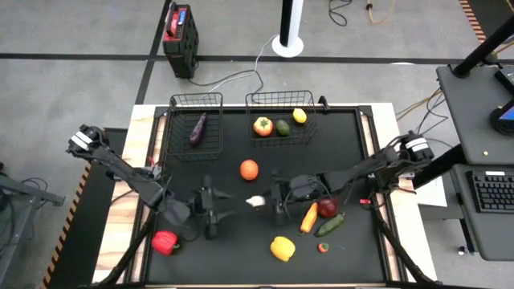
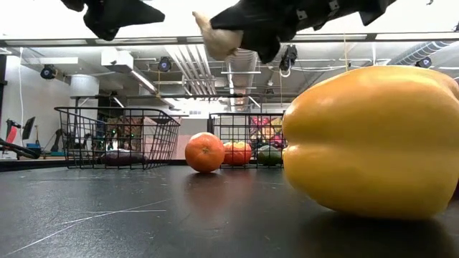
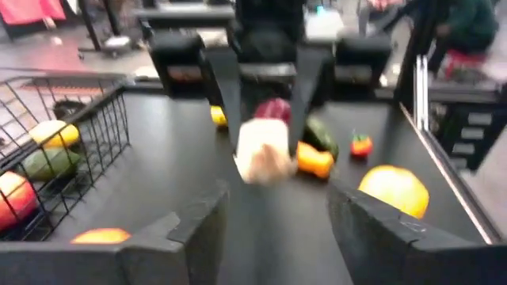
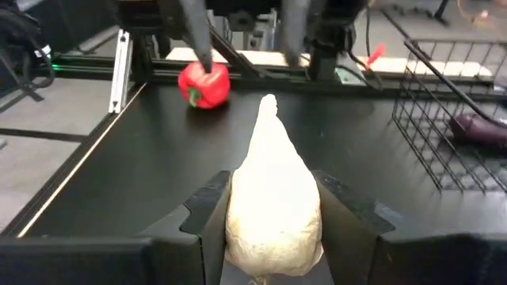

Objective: Sort produce into baskets
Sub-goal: Put the white garlic into the left black wire basket

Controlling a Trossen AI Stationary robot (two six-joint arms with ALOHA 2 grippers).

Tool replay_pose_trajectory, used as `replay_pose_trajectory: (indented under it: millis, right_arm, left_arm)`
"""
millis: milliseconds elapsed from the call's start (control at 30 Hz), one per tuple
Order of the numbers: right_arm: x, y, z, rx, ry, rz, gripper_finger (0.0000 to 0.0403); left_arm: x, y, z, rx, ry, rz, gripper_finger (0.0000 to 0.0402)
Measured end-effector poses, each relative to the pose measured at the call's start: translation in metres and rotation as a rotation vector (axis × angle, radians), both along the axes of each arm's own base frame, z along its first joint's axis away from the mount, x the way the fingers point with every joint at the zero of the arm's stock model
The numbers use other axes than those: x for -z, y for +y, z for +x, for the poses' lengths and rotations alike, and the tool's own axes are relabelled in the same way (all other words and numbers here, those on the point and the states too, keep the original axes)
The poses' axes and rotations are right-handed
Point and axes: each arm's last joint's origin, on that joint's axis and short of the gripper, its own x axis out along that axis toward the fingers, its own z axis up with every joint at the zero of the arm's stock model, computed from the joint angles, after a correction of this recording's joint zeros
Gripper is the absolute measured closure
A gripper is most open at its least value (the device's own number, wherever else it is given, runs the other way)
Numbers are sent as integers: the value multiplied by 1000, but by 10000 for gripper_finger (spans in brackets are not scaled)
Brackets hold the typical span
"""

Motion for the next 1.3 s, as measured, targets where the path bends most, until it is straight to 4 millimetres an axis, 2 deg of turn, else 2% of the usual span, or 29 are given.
replay_pose_trajectory:
  millis: [133, 267, 700, 800, 967, 1200, 1300]
  right_arm:
    - [8, 3, 8, -15, -56, -27, 247]
    - [14, 4, 14, -22, -97, -44, 249]
    - [13, 4, 15, -26, -127, -61, 250]
    - [13, 4, 15, -27, -126, -61, 249]
    - [14, 4, 15, -28, -120, -62, 247]
    - [15, 4, 14, -26, -102, -66, 240]
    - [15, 4, 14, -26, -102, -65, 223]
  left_arm:
    - [5, 6, -1, -23, -64, 1, 180]
    - [10, 7, 0, 1, -104, 23, 172]
    - [28, 14, 24, -38, -159, 91, 193]
    - [31, 12, 28, 5, -171, 99, 204]
    - [36, 11, 32, 16, -185, 120, 251]
    - [35, 11, 33, 27, -201, 148, 383]
    - [35, 11, 33, 27, -201, 149, 385]
